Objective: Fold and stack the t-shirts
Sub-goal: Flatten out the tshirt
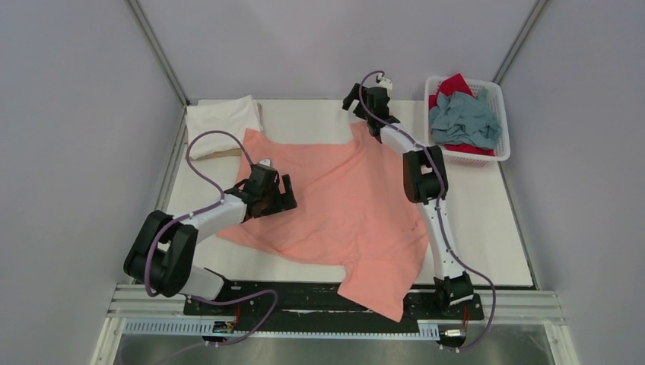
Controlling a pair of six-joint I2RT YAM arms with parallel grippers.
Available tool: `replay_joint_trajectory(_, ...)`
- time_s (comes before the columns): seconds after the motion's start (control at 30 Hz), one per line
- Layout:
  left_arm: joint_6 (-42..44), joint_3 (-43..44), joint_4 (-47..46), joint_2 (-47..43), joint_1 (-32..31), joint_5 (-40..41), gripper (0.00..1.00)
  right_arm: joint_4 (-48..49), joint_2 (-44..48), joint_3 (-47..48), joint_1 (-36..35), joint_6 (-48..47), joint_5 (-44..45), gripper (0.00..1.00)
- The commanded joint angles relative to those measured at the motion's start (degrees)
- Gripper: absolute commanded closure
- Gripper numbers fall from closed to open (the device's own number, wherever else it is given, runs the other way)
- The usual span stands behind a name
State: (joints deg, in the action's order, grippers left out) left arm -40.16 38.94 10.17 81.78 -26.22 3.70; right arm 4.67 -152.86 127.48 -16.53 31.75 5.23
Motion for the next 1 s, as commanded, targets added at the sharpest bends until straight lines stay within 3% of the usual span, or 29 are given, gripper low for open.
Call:
replay_joint_trajectory(0.0, -0.69, -2.61, 4.09, 1.13, -0.23, -2.32, 0.00, 3.87, 6.94, -1.46, -0.42, -6.96, -1.93, 0.00)
replay_joint_trajectory(0.17, -1.44, -1.02, 2.56, 0.41, -0.68, -2.90, 0.00, -5.60, 26.04, -22.25, -0.33, -10.36, -0.25, 0.00)
replay_joint_trajectory(0.33, -2.06, 0.02, 2.35, -1.00, -0.93, -1.80, 0.00, -16.64, 43.28, -45.81, -0.48, -5.70, 2.30, 0.00)
replay_joint_trajectory(0.43, -2.53, 0.19, 3.02, -1.26, -0.92, -0.58, 0.00, -17.77, 49.46, -57.86, -0.51, -3.09, 2.86, 0.00)
replay_joint_trajectory(0.6, -3.06, 0.78, 3.04, -0.40, -0.92, 1.28, 0.00, -20.56, 47.77, -59.14, 0.36, -4.38, 4.59, 0.00)
replay_joint_trajectory(0.97, -2.26, 7.86, 2.32, 8.64, 0.24, 3.77, 0.00, -23.87, 32.07, -46.00, 3.99, -4.37, 6.69, 0.00)
